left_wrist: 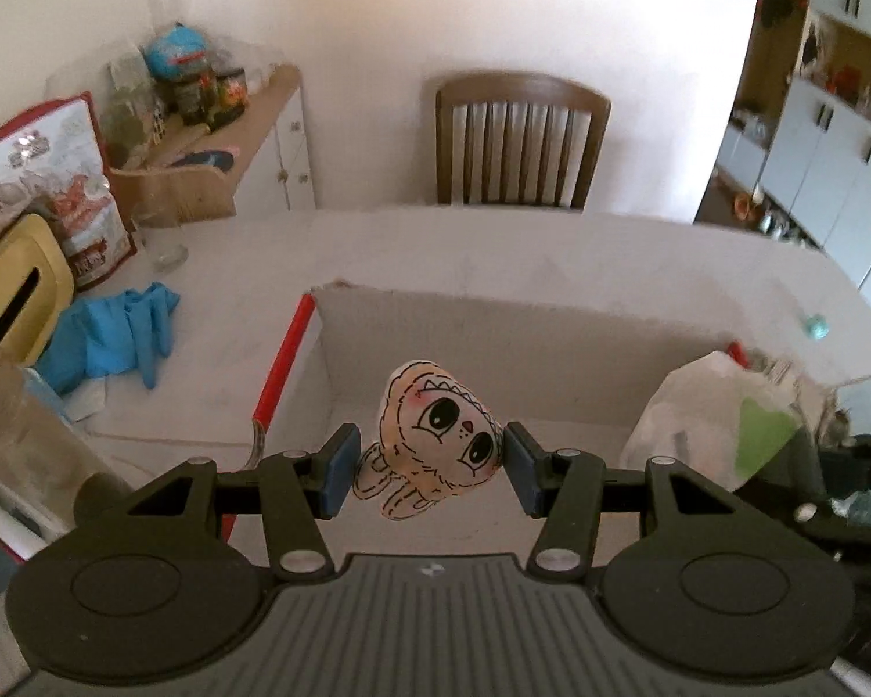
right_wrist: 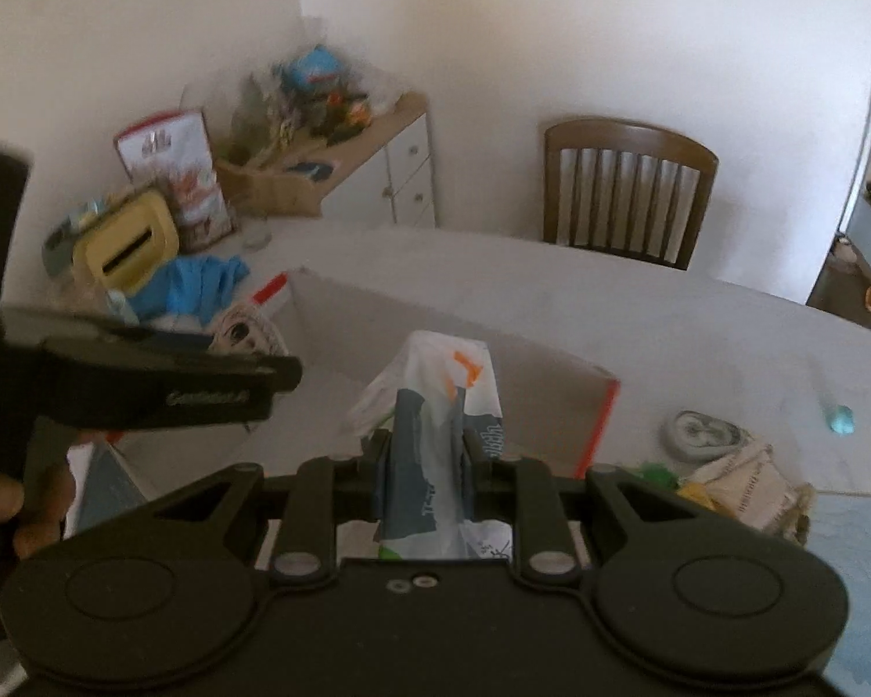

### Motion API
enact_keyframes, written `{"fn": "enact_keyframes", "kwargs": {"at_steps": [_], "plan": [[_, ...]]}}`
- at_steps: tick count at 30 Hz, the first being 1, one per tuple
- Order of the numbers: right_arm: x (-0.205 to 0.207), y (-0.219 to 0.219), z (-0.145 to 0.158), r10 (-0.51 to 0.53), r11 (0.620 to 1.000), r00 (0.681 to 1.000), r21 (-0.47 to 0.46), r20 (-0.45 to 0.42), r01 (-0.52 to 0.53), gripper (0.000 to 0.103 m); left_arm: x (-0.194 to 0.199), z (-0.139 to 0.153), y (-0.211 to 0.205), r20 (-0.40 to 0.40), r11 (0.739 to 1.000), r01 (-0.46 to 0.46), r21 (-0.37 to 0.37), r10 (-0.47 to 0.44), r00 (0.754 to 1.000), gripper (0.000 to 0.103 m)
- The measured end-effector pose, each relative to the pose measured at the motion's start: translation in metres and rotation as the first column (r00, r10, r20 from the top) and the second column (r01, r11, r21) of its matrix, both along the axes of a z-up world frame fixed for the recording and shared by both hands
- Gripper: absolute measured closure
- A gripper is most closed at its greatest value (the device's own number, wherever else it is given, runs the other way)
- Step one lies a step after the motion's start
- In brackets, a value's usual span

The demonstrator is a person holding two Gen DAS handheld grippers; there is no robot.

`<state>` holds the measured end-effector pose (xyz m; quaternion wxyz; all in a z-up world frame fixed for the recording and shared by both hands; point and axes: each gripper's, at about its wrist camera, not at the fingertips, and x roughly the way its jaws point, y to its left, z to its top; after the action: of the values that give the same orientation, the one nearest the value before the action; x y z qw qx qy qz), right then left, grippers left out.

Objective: Organize objects
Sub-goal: 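Carry white bag with right tool while left tool carries plush into cardboard box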

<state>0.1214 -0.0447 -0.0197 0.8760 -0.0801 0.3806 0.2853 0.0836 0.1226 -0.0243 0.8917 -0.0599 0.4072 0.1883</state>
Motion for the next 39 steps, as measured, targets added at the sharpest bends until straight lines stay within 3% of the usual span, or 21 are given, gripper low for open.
{"fn": "enact_keyframes", "kwargs": {"at_steps": [9, 19, 26, 39], "plan": [[0.008, 0.036, -0.046, 0.044, 0.990, 0.997, -0.130, -0.065, -0.052, 0.082, 0.033, -0.036, 0.019, -0.116, 1.000, 0.000, -0.029, -0.003, 0.993, 0.050], [0.022, 0.042, -0.074, 0.050, 0.984, 0.984, -0.160, -0.172, -0.078, 0.082, 0.061, -0.067, 0.024, -0.304, 0.998, -0.010, -0.057, -0.008, 0.953, 0.050], [0.018, 0.046, -0.082, 0.042, 0.981, 0.976, -0.178, -0.212, -0.080, 0.081, 0.066, -0.078, 0.028, -0.360, 0.992, -0.027, -0.121, -0.019, 0.933, 0.049], [-0.002, 0.047, -0.097, 0.005, 0.973, 0.970, -0.221, -0.245, -0.060, 0.077, 0.066, -0.091, 0.013, -0.412, 0.986, -0.011, -0.168, -0.060, 0.909, 0.048]]}}
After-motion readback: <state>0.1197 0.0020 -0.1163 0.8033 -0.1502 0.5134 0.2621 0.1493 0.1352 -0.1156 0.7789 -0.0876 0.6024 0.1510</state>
